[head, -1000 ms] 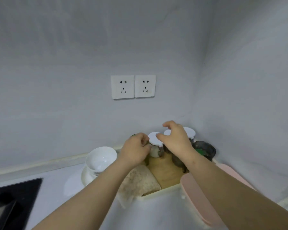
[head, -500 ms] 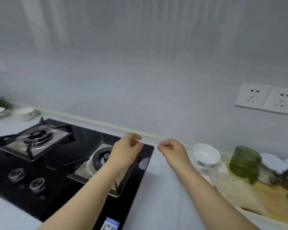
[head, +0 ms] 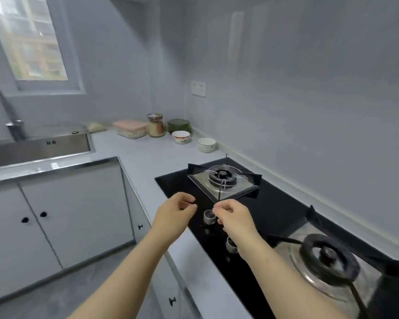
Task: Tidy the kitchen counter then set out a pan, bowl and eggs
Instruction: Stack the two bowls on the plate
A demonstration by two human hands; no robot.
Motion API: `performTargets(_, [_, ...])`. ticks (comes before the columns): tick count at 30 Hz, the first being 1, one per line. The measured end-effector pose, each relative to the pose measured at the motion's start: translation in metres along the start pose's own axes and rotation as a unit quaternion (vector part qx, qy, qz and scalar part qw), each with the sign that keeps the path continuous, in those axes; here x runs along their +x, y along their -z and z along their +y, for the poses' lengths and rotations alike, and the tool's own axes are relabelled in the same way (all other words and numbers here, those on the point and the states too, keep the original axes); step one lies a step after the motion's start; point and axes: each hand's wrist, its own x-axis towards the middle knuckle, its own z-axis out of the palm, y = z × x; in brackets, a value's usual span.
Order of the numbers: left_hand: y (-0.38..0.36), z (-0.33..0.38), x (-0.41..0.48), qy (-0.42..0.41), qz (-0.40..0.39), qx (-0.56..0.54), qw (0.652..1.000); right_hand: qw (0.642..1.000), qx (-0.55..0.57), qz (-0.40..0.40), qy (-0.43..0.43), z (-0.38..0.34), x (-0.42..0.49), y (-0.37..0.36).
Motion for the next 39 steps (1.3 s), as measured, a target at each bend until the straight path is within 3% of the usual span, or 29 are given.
performTargets(8, [0.152, -0.071, 0.128, 0.042, 0.035, 0.016, 0.998, 0.998, 0.03, -0.056, -0.001, -0.063, 0.105, -0.188])
performTargets(15, [0.219, -0.114, 0.236, 0.058, 0.016, -0.007, 0.998, 0.997, 0.036, -0.057, -0.023, -0.089, 0.197, -0.279])
performTargets(30, [0.259, -0.144, 0.532, 0.05, -0.017, 0.007, 0.999, 0.997, 0.047, -0.013, -0.06, -0.136, 0.486, -0.372])
performTargets(39, [0.215, -0.148, 0.689, 0.045, -0.11, 0.017, 0.993, 0.987, 0.056, 0.093, -0.122, -0.12, 0.604, -0.345])
